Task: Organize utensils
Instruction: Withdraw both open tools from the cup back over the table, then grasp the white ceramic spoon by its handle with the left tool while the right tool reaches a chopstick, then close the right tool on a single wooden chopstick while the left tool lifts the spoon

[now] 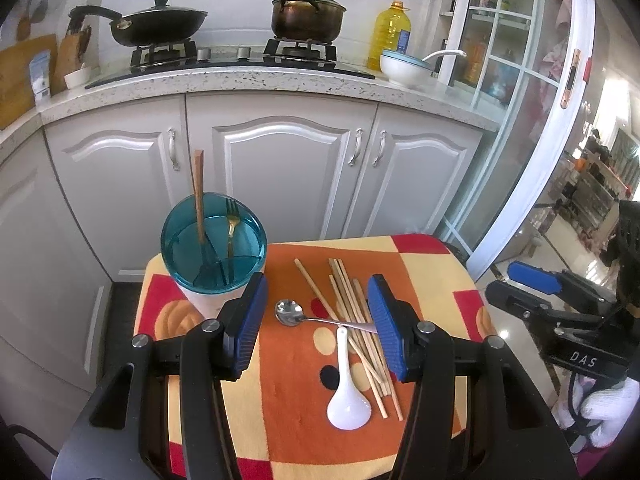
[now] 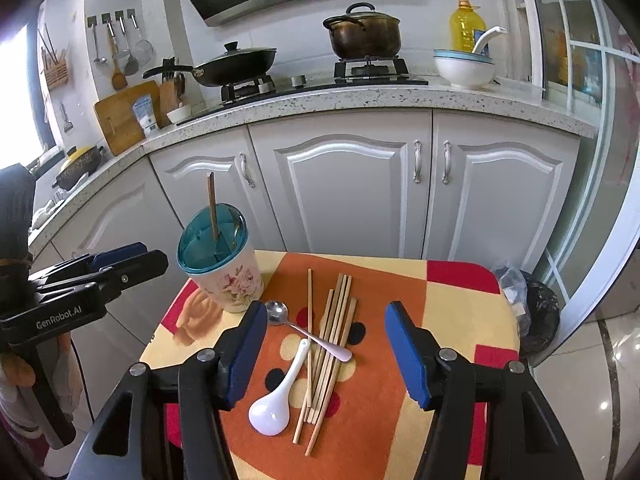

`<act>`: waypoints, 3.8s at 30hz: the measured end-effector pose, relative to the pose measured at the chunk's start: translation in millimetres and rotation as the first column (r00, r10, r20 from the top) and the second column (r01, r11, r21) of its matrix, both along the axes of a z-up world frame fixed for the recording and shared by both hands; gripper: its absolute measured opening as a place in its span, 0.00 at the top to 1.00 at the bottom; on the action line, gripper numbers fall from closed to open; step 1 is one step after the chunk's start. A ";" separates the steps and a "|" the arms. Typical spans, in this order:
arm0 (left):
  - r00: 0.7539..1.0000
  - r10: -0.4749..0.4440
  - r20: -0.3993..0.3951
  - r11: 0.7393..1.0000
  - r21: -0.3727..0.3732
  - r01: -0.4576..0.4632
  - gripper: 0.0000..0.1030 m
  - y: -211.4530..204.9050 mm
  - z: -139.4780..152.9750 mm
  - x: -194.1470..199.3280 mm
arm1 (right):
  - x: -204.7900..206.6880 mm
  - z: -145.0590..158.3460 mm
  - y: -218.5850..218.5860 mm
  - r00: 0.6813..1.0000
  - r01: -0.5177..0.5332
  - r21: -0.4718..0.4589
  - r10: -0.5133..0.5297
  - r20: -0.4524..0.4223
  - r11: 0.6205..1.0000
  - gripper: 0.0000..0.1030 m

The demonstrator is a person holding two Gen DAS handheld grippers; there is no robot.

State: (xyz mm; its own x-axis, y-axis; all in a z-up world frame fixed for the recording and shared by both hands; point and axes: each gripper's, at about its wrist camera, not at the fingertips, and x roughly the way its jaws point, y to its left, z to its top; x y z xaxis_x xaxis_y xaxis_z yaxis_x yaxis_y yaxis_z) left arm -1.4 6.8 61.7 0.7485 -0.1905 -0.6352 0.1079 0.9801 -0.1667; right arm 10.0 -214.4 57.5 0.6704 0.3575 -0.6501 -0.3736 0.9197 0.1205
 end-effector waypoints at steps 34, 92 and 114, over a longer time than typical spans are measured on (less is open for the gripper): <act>0.998 0.049 -0.026 0.998 0.033 -0.048 0.50 6.1 -22.7 8.6 | 14.2 -23.0 -6.4 0.994 0.054 0.003 -0.054 -0.092 0.999 0.37; 0.886 -0.185 -0.425 0.977 0.017 0.212 0.52 -66.2 -191.8 110.2 | 156.5 -179.8 -20.9 0.908 0.000 -0.105 -0.044 -0.416 0.994 0.67; 0.918 -0.207 -0.337 0.978 -0.075 0.193 0.90 -22.0 -139.1 68.6 | 131.0 -147.9 -32.9 0.920 0.008 0.067 0.019 -0.391 0.998 0.91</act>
